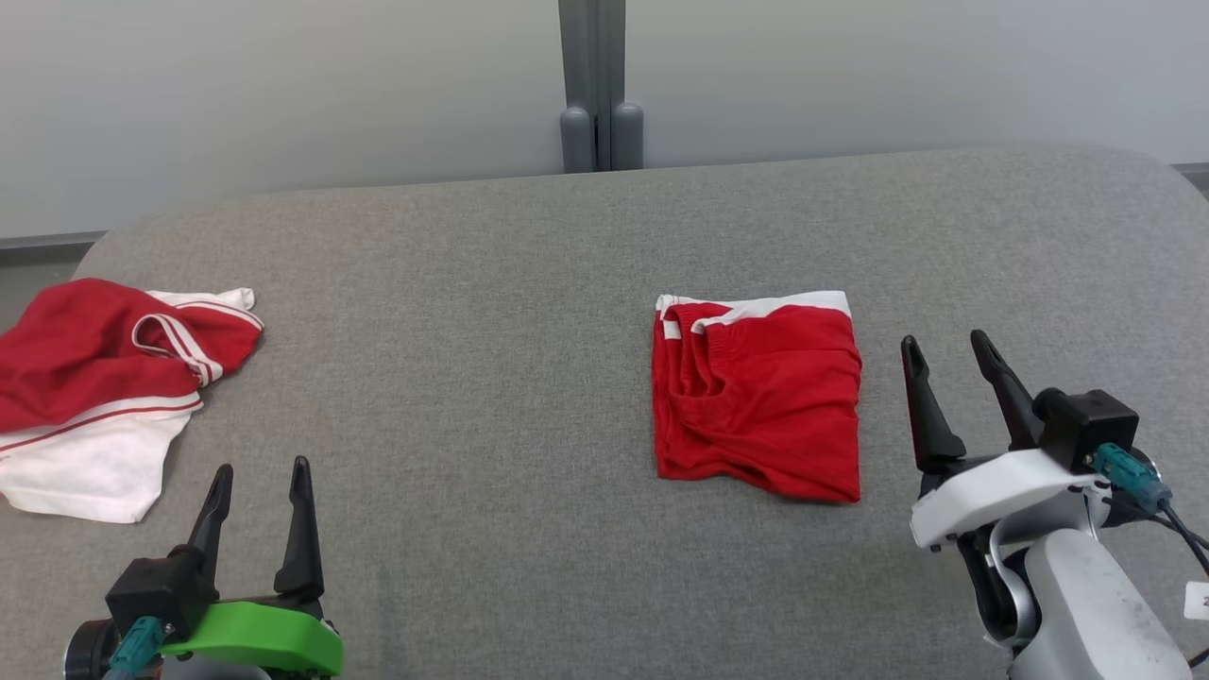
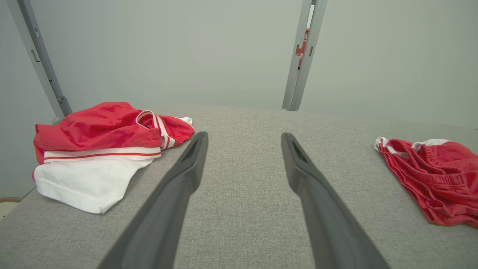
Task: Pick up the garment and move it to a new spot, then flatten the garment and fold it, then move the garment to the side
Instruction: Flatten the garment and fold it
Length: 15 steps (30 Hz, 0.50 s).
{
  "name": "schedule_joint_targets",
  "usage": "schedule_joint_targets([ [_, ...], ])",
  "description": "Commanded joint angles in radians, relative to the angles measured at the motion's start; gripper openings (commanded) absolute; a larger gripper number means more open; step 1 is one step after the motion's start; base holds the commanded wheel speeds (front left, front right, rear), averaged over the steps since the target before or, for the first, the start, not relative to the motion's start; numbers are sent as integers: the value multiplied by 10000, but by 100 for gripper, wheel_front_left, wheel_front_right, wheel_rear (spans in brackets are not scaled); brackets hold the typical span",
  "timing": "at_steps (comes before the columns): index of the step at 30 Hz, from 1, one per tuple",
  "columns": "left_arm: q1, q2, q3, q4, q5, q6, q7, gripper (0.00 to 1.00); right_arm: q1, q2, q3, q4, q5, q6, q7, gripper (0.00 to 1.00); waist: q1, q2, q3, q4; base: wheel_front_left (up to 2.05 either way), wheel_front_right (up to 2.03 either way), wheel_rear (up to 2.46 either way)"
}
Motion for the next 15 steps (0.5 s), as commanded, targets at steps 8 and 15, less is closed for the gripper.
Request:
schedule_joint_targets([
  [8,258,140,82,-22,58,103,-32,100,1434,314,-192,-1528,-243,-15,-8,100,0,0,-281,-162,0,0,0],
  [15,294,175,57,16,63,120,-34,100,2322,565,-323,-2313,-443,-15,-20,100,0,0,-365,-93,0,0,0],
])
